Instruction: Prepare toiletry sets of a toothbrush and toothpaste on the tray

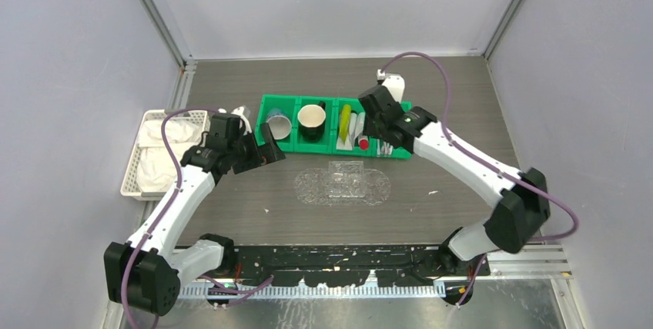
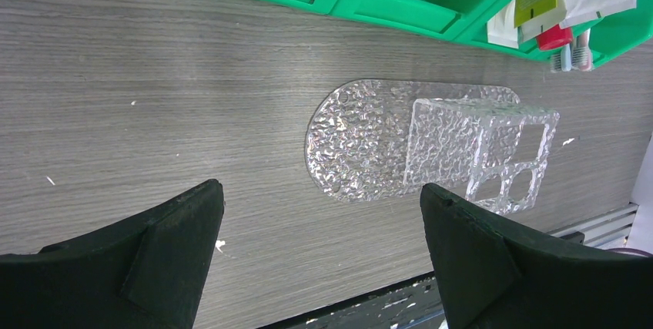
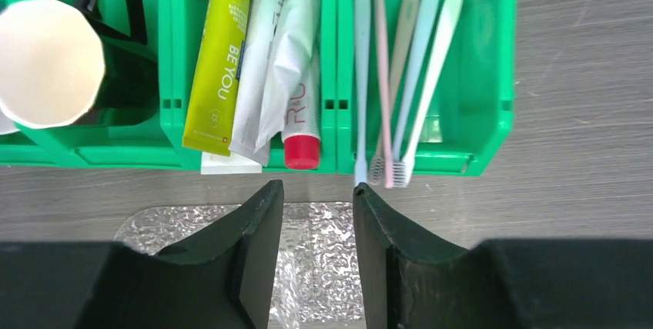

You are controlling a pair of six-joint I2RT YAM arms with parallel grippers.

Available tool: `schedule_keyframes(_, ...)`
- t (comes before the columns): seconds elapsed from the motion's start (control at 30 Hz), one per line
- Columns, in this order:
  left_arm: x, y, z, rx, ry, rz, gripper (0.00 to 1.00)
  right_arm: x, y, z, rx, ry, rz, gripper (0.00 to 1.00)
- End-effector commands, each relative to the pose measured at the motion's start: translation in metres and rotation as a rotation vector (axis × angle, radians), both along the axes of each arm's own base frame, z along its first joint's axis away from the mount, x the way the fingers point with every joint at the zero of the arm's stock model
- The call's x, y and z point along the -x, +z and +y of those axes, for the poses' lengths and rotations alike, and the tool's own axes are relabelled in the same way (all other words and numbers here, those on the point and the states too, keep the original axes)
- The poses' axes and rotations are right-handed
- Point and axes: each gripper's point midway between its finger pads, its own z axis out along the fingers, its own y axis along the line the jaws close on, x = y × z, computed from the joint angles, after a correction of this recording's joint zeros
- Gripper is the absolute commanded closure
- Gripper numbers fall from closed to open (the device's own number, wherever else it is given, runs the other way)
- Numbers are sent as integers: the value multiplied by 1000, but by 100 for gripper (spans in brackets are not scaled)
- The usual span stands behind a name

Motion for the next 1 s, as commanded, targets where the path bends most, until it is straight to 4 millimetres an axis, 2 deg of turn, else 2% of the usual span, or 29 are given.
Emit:
schedule_keyframes(0.0,-7,8,-3,15,-3,-45,0,-10,-15,22,-73,7,73,56)
schedule_keyframes(0.3,-6,8,-1,-3,-13,-46,0,-16,-51,39,-243,-106,77,58)
schedule_keyframes(0.6,-6,4,-1,-2,-15,-41,0,-32,-59,52,-268,-118,64,58)
schedule_keyframes(0.77,-5,2,0,-12,-17,-42,0,-35,-59,52,-265,-128,57,58)
schedule_keyframes(0.9,-5,1,-1,-6,-17,-39,0,-39,-65,53,-251,-142,62,67)
schedule_keyframes(0.97,-5,0,-1,-7,-19,-39,0,-43,-65,53,-247,-153,55,68)
